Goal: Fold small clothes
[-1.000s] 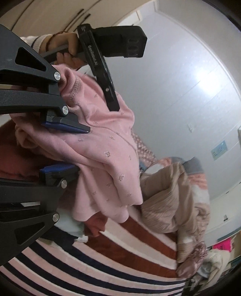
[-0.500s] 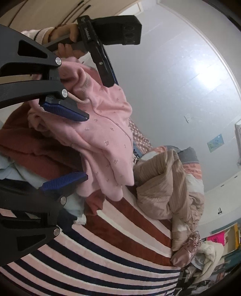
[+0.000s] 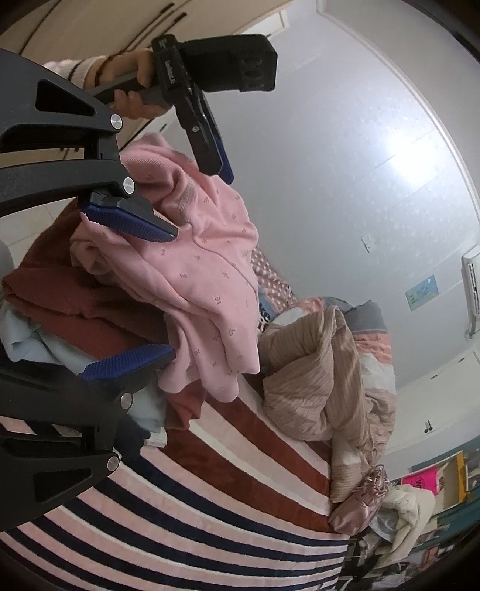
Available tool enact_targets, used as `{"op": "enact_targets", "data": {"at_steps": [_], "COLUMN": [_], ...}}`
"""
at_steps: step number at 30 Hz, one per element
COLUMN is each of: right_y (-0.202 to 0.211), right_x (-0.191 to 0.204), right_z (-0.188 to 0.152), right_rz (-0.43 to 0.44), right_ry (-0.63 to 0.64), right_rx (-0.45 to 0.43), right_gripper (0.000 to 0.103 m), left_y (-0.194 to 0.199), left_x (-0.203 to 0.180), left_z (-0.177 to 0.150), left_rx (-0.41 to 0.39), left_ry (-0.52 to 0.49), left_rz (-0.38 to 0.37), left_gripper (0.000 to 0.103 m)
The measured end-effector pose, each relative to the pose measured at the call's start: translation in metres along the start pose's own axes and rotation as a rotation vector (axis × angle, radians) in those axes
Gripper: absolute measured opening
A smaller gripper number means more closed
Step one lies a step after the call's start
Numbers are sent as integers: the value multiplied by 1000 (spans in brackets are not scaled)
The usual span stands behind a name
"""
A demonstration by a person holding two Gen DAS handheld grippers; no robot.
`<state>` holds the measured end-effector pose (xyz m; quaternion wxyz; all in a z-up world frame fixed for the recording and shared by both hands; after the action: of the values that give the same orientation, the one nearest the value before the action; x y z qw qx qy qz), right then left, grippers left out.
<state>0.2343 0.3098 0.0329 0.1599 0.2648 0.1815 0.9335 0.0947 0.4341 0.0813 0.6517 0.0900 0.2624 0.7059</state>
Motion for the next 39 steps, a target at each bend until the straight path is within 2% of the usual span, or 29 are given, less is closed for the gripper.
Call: {"op": "enact_targets", "data": {"at_steps": [2, 8, 15, 21, 25, 26, 27, 28, 31, 33, 36, 39], "right_y": [7, 48, 120, 203, 249, 259, 271, 278, 303, 319, 336, 346], "right_x": [0, -5, -15, -34, -41, -41, -42, -44, -43, -44, -44, -43], "right_z": [-4, -29, -80, -150, -191, -201, -212, -218, -238, -248, -259, -266], "right_rz": [0, -21, -115, -299, -414, -447, -487, -511, -593, -645, -702, -749], "right_ry": [2, 17, 80, 150, 197, 212, 228, 240, 269, 276, 280, 288], "right_rx": [-9, -44, -102, -173, -223, -237, -257, -272, -337, -383, -415, -438], "right_gripper": [54, 58, 61, 66, 73, 75, 82, 90, 102, 103, 103, 103], "left_y": [8, 30, 41, 29, 19, 16, 14, 11, 3, -1, -9, -13], "left_x": [-8, -51, -128, -204, -254, -268, -276, -286, -312, -324, -340, -352], "left_z": [0, -14, -57, -111, -145, -153, -158, -164, -179, -187, -195, -200], "left_rx": [-29, -88, -206, -321, -406, -429, -441, -456, -482, -492, -485, -478], "left_ry": [-11, -74, -142, -183, -204, -209, -216, -223, -231, -224, -212, -218], "left_rz": [35, 74, 76, 82, 95, 95, 96, 100, 113, 95, 49, 36], "left_gripper": [68, 70, 76, 84, 89, 94, 98, 98, 99, 100, 101, 101]}}
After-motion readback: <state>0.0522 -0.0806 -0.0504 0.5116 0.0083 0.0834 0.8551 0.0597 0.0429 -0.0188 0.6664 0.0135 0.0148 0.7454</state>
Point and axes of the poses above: each gripper's, at about its wrist camera, not at the fingertips, and y roughly against the way its jaws point, x to its left, z to its top, the point moved 2 cm from there along -y, roughly the way its jaws point, and after that the axes turned 6 degrees about -x, right-handed, at the moved point
